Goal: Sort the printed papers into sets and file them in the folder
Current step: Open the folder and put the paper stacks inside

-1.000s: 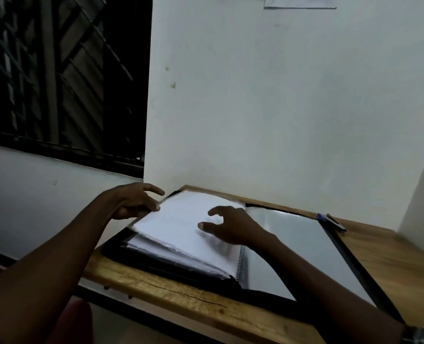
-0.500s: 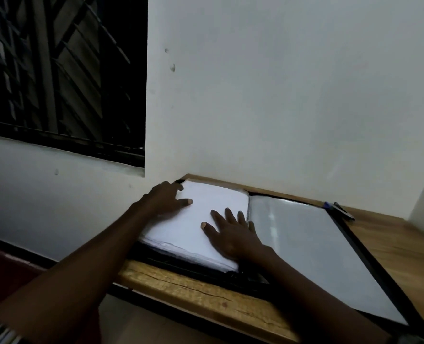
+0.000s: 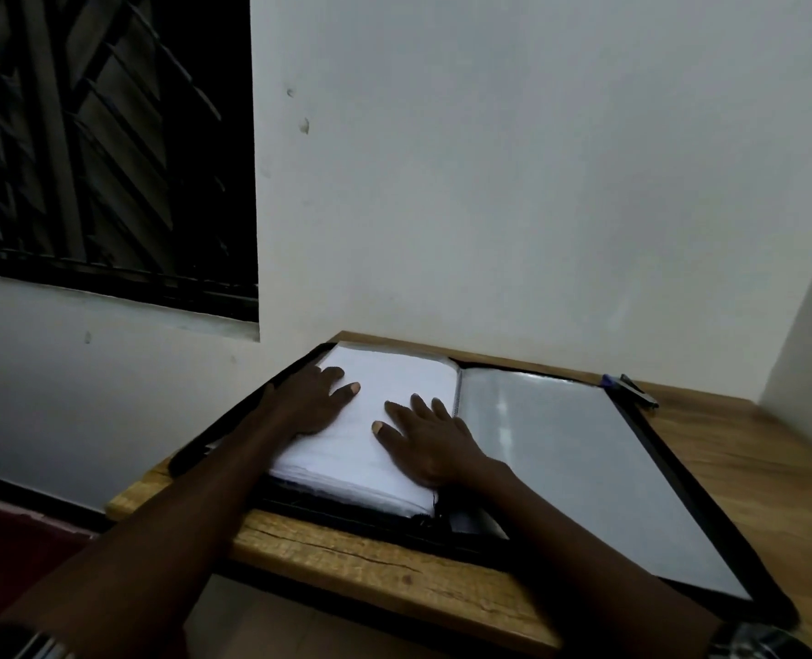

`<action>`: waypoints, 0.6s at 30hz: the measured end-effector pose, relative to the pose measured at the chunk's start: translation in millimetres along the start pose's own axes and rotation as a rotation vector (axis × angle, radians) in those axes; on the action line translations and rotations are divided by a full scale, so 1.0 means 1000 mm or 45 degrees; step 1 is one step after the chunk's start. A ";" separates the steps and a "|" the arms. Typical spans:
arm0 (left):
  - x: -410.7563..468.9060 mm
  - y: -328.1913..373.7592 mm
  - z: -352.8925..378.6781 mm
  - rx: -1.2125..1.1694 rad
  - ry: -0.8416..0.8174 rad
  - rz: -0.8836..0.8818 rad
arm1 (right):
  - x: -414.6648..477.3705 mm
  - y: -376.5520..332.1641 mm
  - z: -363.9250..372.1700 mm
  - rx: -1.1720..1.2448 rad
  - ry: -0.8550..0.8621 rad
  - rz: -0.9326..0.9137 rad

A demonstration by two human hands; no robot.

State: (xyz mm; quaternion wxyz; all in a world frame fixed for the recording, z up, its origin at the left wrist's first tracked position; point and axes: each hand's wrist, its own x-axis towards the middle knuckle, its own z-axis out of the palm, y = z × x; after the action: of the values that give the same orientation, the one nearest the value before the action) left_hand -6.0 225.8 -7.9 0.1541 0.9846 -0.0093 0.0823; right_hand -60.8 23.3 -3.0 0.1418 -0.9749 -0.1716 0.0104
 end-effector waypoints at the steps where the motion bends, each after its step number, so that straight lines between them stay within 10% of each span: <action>1: -0.002 0.000 -0.004 -0.043 0.030 -0.039 | 0.000 0.001 -0.003 0.071 0.056 -0.010; 6: -0.007 -0.012 -0.023 -0.018 0.157 -0.336 | -0.003 0.011 -0.023 0.572 0.332 0.083; 18: 0.001 -0.018 -0.033 -0.119 0.116 -0.500 | -0.002 0.028 -0.008 0.574 0.382 0.152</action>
State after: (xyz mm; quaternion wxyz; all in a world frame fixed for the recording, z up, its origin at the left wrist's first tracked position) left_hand -9.6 253.6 18.0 0.2130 0.9545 0.1862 0.0948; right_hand -52.5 -5.1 -3.3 0.3780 -0.9178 -0.0844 -0.0880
